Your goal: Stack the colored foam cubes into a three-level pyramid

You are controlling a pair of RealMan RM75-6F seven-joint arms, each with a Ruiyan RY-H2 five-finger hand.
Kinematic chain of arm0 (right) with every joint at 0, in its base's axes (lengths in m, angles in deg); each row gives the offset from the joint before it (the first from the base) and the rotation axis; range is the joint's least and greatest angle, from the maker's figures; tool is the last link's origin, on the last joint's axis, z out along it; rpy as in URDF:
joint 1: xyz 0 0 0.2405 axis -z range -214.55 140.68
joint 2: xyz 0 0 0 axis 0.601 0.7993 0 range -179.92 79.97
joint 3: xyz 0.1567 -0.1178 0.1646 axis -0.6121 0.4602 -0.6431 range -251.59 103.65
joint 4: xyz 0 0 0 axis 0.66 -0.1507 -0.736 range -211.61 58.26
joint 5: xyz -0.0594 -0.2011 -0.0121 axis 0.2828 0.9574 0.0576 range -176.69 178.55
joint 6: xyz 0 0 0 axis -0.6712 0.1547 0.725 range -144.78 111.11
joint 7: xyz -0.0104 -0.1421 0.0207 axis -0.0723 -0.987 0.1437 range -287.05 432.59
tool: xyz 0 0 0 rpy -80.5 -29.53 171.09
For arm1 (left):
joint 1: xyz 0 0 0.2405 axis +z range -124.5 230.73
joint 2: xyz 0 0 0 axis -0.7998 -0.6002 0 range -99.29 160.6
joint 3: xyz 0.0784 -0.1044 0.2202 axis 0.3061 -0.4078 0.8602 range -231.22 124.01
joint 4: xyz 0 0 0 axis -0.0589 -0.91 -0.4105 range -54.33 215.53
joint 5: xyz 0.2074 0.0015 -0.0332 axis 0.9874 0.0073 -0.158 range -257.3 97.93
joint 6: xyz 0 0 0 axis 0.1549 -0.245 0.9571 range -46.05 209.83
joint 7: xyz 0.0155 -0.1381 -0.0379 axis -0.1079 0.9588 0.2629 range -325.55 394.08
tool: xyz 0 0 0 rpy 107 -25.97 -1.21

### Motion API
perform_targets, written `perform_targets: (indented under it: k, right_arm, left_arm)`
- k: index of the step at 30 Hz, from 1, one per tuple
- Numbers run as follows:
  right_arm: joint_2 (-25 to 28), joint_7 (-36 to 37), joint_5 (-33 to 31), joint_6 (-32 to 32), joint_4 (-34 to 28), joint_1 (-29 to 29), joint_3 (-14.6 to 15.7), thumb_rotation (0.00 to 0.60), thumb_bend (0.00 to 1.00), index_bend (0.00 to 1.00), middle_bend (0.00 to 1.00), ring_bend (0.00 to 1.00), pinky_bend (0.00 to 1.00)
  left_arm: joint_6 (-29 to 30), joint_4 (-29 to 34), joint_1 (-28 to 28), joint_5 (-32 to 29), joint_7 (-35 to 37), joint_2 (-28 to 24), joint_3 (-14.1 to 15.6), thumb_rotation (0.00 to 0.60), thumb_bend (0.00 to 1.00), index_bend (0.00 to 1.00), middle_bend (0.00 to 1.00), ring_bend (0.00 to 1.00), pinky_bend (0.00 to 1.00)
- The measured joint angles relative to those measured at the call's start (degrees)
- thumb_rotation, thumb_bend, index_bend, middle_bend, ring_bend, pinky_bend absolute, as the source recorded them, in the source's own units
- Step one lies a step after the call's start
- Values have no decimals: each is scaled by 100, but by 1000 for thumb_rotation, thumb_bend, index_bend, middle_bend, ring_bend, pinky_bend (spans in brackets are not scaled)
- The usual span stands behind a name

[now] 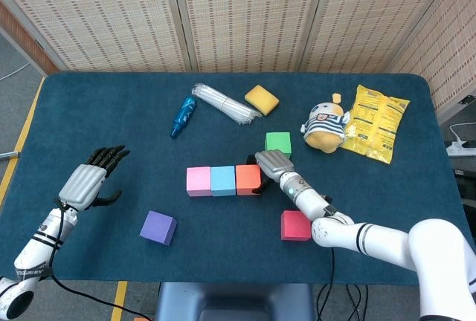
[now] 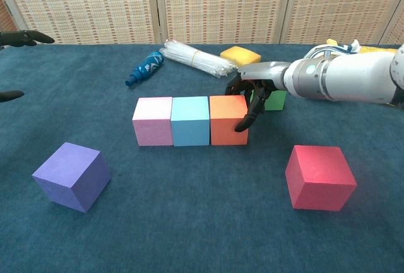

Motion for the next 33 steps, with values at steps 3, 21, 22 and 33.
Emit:
perform_targets:
  k: [3, 21, 22, 33]
  right_arm:
    - [-31, 11, -41, -41, 14, -34, 27, 600, 237, 501, 459, 482, 630]
    - [-15, 55, -159, -166, -94, -136, 160, 600, 236, 495, 459, 481, 630]
    - [-19, 53, -163, -169, -95, -140, 166, 600, 236, 495, 459, 481, 630]
    - [-17, 25, -214, -228, -114, -163, 263, 600, 236, 491, 459, 481, 629]
  left_arm:
    - [-10, -31, -5, 26, 39, 14, -9, 600, 353, 9, 0, 0, 58]
    - [-84, -116, -23, 104, 170, 60, -15, 600, 354, 8, 0, 0, 58]
    - [-85, -113, -22, 105, 171, 59, -15, 600, 354, 8, 0, 0, 58]
    - [-104, -139, 0, 116, 227, 63, 2, 600, 353, 7, 0, 0, 58]
